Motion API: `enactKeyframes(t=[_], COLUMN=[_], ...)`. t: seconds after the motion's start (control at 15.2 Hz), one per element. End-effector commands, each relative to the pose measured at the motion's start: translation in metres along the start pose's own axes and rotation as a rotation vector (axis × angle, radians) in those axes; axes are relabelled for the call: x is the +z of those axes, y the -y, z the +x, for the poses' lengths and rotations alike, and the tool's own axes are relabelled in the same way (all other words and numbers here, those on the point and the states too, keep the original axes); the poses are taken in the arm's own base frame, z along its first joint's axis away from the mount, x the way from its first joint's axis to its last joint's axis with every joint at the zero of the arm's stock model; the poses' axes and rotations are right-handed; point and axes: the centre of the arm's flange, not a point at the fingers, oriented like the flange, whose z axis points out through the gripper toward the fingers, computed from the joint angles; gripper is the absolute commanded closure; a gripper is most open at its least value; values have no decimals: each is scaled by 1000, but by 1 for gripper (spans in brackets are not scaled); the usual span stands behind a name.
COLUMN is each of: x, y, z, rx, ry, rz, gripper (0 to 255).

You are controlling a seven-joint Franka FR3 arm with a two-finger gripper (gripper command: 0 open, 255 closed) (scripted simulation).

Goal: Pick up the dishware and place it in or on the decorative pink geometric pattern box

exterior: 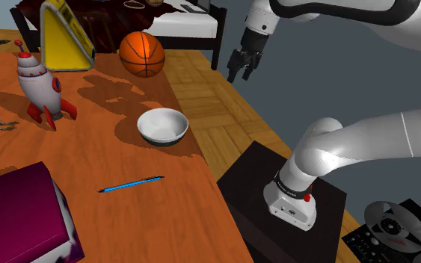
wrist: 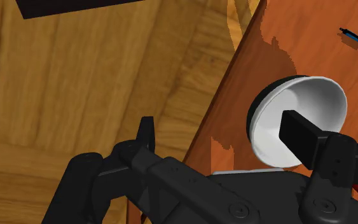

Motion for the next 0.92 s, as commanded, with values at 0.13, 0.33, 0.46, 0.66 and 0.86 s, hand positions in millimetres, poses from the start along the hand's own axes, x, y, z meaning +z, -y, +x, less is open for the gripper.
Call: enactKeyframes(t=[0.13, 0.33, 0.46, 0.66, 0.86], x=[21, 52, 73, 104, 134], y=[9, 23, 32, 47, 62], z=[11, 29, 40, 58, 76], rx=[5, 13, 18, 25, 33], ry=[-2, -4, -6, -8, -11], rz=[13, 32, 44, 63, 82], gripper=[0, 0, 0, 0, 0])
